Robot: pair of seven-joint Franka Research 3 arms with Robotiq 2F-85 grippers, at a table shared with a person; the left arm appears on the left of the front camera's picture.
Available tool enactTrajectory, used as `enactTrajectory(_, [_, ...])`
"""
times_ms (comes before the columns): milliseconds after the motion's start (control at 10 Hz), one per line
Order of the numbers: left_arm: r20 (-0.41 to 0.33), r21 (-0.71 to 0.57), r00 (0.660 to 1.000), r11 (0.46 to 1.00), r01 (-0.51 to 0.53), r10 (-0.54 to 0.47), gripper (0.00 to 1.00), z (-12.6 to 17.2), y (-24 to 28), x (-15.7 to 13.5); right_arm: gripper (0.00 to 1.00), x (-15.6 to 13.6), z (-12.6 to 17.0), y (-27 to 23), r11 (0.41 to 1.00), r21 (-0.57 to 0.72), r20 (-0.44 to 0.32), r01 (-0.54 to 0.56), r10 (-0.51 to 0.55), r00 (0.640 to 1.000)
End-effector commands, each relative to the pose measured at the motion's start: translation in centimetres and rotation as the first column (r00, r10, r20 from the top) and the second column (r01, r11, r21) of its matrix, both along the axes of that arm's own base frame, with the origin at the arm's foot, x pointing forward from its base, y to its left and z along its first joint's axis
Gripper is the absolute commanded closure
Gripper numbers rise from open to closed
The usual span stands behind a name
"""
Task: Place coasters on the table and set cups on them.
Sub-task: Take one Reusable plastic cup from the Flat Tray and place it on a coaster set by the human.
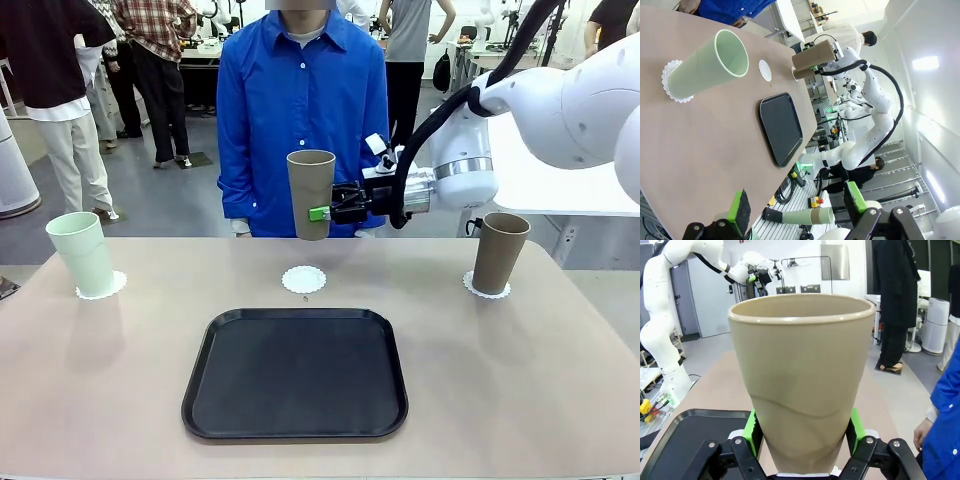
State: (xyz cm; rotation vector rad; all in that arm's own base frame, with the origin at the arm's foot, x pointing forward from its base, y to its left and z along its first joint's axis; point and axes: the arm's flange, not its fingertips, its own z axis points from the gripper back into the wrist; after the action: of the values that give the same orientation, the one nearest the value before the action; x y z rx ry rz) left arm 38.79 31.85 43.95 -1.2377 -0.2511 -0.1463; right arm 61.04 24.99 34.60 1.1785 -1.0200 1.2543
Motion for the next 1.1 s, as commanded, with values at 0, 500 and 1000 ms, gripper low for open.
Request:
enactTrajectory(0, [0.006, -0.002, 1.0, 1.0, 0.006, -0.006, 0.0, 0.2, 0.1, -0.1, 0.19, -0.2, 0.0, -0.1, 1.0, 0.005, 0.001, 0.01, -0.01, 1.0])
enactTrajectory(500, [0.006, -0.002, 1.0, 1.0, 0.006, -0.006, 0.0, 0.2, 0.1, -0.1, 0.19, 0.5, -0.2, 0.8, 0.992, -0.038, 0.059, -0.116, 0.119, 0.991])
enactTrajectory(1000, [0.006, -0.002, 1.0, 1.0, 0.006, -0.006, 0.0, 0.2, 0.1, -0.1, 0.19, 4.2, -1.9, 1.9, 0.975, 0.002, 0.079, -0.222, 0.221, 0.972])
